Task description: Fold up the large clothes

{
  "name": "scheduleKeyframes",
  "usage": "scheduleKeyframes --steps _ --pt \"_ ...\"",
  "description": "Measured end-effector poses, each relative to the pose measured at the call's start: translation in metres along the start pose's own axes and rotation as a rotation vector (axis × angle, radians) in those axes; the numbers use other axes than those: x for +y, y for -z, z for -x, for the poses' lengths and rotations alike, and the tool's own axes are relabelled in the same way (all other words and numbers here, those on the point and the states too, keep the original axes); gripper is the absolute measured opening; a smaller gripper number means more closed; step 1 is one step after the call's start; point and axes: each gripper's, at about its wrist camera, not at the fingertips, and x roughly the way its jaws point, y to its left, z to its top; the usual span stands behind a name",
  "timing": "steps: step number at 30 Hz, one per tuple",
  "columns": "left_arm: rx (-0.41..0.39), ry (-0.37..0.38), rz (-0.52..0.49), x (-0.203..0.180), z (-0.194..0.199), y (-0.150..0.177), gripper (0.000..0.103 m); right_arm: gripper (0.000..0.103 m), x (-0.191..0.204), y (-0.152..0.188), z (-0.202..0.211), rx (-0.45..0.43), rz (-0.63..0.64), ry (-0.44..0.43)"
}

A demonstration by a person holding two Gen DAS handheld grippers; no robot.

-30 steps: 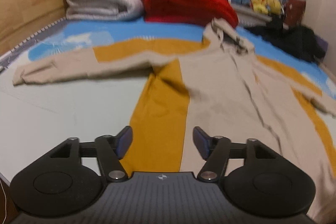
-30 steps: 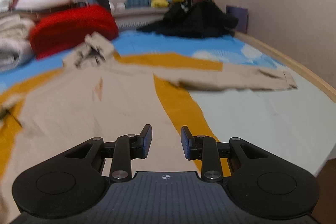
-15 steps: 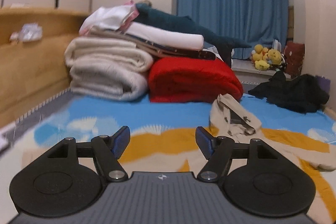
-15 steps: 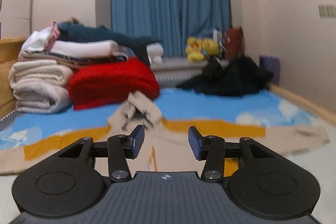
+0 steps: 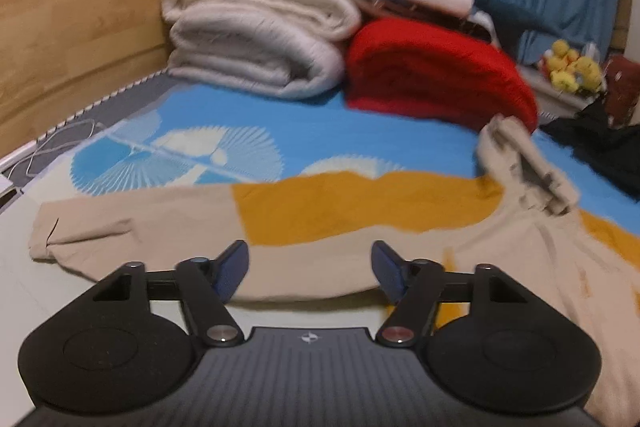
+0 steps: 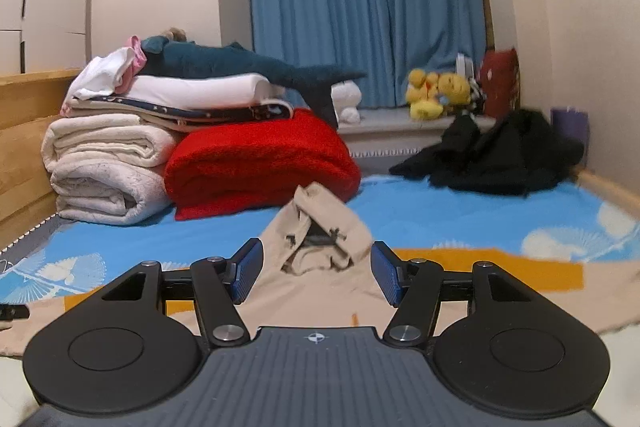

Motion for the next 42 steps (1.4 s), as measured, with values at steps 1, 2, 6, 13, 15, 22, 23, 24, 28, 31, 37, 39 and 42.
scheduleKeyframes --steps 1,2,6,13,15,22,23,24,28,31,37,39,42 --pt "0.01 -0.011 0.001 0.008 -0.008 0.003 0.053 0.061 0.001 0.004 -0.006 0.024 -0.002 0.0" --pt "0.024 -0.027 0.005 0.018 -0.017 0.006 0.046 0.061 0.002 0.007 -0.013 0.046 -0.001 -0.012" --pt "0.064 -0.154 0.066 0.068 -0.056 0.014 0.046 0.058 0.005 0.014 -0.029 0.076 0.027 -0.014" --pt "0.132 -0.337 0.381 0.18 -0.102 0.012 0.087 0.03 0.019 0.04 -0.058 0.153 0.068 -0.019" --pt "0.157 -0.359 0.464 0.213 -0.109 0.015 0.087 0.03 0.026 0.05 -0.065 0.174 0.086 -0.023" --pt "0.143 -0.406 0.606 0.285 -0.121 0.029 0.087 0.03 0.045 0.071 -0.073 0.222 0.157 -0.06" --pt "0.136 -0.405 0.601 0.287 -0.124 0.028 0.082 0.03 0.046 0.072 -0.073 0.225 0.161 -0.064" --pt "0.122 -0.393 0.601 0.288 -0.124 0.027 0.076 0.03 0.047 0.073 -0.073 0.229 0.163 -0.067" --pt "0.073 -0.393 0.548 0.277 -0.122 0.021 0.006 0.021 0.048 0.075 -0.077 0.245 0.155 -0.084" --pt "-0.002 -0.392 0.497 0.255 -0.113 0.003 0.002 0.011 0.048 0.074 -0.077 0.254 0.15 -0.102" --pt "-0.153 -0.248 0.295 0.165 -0.079 -0.052 0.001 0.007 0.043 0.065 -0.071 0.24 0.129 -0.109" --pt "-0.192 -0.147 0.189 0.111 -0.061 -0.068 0.001 0.007 0.042 0.061 -0.068 0.231 0.121 -0.11" --pt "-0.258 0.03 0.008 0.013 -0.024 -0.077 0.001 0.007 0.041 0.056 -0.063 0.224 0.112 -0.108"
